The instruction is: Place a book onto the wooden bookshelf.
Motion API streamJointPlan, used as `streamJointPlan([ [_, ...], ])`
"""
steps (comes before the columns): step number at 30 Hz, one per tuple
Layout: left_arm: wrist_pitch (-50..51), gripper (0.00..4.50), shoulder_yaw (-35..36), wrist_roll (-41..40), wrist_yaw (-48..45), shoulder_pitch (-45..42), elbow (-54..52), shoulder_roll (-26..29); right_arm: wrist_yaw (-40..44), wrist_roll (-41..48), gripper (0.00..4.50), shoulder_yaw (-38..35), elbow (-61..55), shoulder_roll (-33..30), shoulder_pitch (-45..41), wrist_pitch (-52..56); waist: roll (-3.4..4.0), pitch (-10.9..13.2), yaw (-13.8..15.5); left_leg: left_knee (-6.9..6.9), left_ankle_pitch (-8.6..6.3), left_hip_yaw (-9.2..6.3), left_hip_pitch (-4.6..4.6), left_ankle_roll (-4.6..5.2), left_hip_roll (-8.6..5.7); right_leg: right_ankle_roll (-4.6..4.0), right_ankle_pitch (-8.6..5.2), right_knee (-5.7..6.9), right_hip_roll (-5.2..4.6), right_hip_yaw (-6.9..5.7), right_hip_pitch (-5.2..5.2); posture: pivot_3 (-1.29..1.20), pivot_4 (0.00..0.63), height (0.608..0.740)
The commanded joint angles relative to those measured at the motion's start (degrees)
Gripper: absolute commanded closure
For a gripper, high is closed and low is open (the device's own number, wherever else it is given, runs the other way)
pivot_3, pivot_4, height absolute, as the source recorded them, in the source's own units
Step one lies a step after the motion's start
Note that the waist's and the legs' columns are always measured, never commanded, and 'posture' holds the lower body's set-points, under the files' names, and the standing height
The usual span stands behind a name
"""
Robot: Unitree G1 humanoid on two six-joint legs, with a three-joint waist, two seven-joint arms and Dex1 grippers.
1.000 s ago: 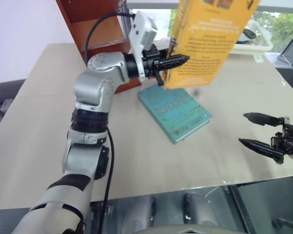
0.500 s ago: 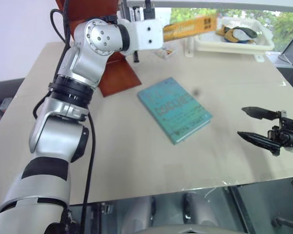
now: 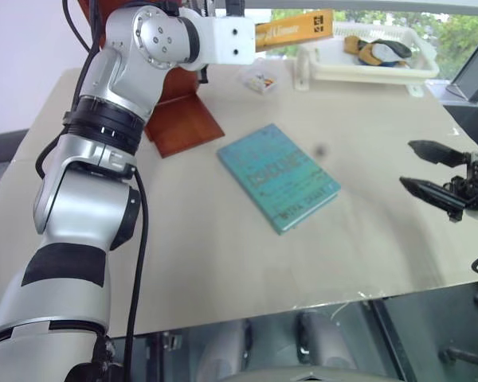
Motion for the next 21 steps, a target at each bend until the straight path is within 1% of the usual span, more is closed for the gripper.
streamJointPlan([
  [1,-0.97,4.02,1.50,3.22,6.21,-7.51,1.73,1.39,0.53,0.83,0.00,-1.42,0.71,0.28,-1.69,-0.93,-0.03,0.04,-0.19,-0.03,0.01,0.03,-0.06,-0.01,0.00,0.00,0.00,0.00,0.00,0.04,-0.09,0.00,0.150,0.740],
  [6,-3.52,4.02,0.79,3.01,9.35,-9.77,7.20,-1.62,0.59,0.08,0.00,-0.88,0.91,0.67,-2.16,-1.40,-0.03,0.04,-0.27,-0.09,0.12,0.09,-0.31,-0.20,-0.04,0.01,0.01,0.06,0.00,0.23,-0.38,0.00,0.150,0.740],
  [9,-4.20,4.02,0.57,2.40,8.89,-9.42,8.83,-2.95,0.58,-0.18,0.00,-1.08,0.19,0.60,-1.45,-1.49,0.05,-0.02,0.26,-0.07,0.12,0.07,-0.65,-0.20,-0.08,0.02,0.01,0.09,-0.04,0.22,-0.70,0.00,0.150,0.740],
  [13,-4.94,4.02,0.30,2.43,7.67,-7.45,8.46,-3.57,0.21,0.23,0.00,-2.37,-1.17,0.17,0.19,-1.18,0.07,-0.03,0.85,0.02,0.11,-0.03,-0.77,-0.19,-0.16,0.08,0.05,0.05,-0.07,0.11,-0.71,0.00,0.150,0.740],
  [16,-4.54,4.02,0.38,3.49,8.82,-7.63,8.32,-3.32,-0.23,0.33,0.00,-2.96,-1.79,0.06,1.22,-1.30,0.07,-0.02,0.94,0.22,0.11,-0.09,-0.88,-0.19,-0.19,0.18,0.11,0.06,-0.07,0.09,-0.70,0.00,0.150,0.740],
  [21,-2.24,4.02,-0.73,7.13,8.22,-8.65,7.18,-0.79,-0.23,0.41,0.00,-3.58,-1.40,-0.35,1.23,-1.33,0.07,-0.02,0.74,0.48,0.09,-0.08,-0.91,-0.15,-0.26,0.27,0.16,0.02,-0.08,0.17,-0.69,0.00,0.150,0.740],
])
